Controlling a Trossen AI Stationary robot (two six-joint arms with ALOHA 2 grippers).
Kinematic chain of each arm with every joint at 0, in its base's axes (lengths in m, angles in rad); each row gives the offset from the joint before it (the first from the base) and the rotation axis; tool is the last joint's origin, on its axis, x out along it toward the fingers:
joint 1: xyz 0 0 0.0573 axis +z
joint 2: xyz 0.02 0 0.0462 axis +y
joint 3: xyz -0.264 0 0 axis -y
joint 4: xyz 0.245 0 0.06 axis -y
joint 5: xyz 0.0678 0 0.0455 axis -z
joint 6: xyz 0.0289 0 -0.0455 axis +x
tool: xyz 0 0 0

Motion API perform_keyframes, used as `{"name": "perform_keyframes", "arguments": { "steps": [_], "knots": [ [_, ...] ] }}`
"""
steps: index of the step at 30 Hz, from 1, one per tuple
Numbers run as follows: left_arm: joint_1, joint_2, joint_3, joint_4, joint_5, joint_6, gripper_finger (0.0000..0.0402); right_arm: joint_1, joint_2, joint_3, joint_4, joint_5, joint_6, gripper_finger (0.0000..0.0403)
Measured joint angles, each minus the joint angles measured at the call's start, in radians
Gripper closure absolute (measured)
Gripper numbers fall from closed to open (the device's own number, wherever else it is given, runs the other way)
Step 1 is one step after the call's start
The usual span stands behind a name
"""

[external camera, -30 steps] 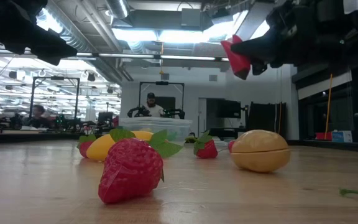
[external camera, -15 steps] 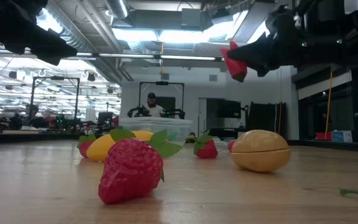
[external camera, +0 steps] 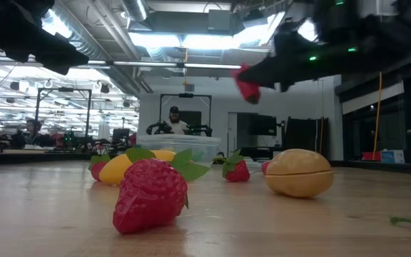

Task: Pick and placing Produce into tupperware
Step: Put the red chili pepper into the transparent container

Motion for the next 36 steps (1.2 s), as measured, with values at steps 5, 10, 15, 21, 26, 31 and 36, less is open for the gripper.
{"name": "perform_keyframes", "arguments": {
  "steps": [5,10,15,21,26,31,36],
  "knots": [
    [0.000,0.000,0.000,-0.001,0.000,0.000,0.0217,-0.095,0.136,0.194,-0.151,-0.183,-0.042,0.0358],
    [0.000,0.000,0.000,-0.005,0.000,0.000,0.0217,-0.183,0.223,0.402,-0.343,-0.340,-0.090,0.0358],
    [0.000,0.001,0.000,-0.013,0.000,0.000,0.0217,-0.241,0.303,0.638,-0.675,-0.453,-0.194,0.0358],
    [0.000,0.002,0.000,-0.016,-0.001,0.000,0.0217,-0.289,0.416,0.906,-0.996,-0.518,-0.359,0.0358],
    [0.000,0.002,0.000,-0.017,0.000,0.000,0.0217,-0.326,0.541,1.088,-1.144,-0.607,-0.468,0.0358],
    [0.000,0.002,0.000,-0.017,0.000,0.000,0.0217,-0.356,0.686,1.285,-1.326,-0.614,-0.583,0.0358],
    [0.000,0.002,0.000,-0.017,0.000,0.000,0.0217,-0.371,0.835,1.518,-1.553,-0.607,-0.665,0.0358]
  ]
}}
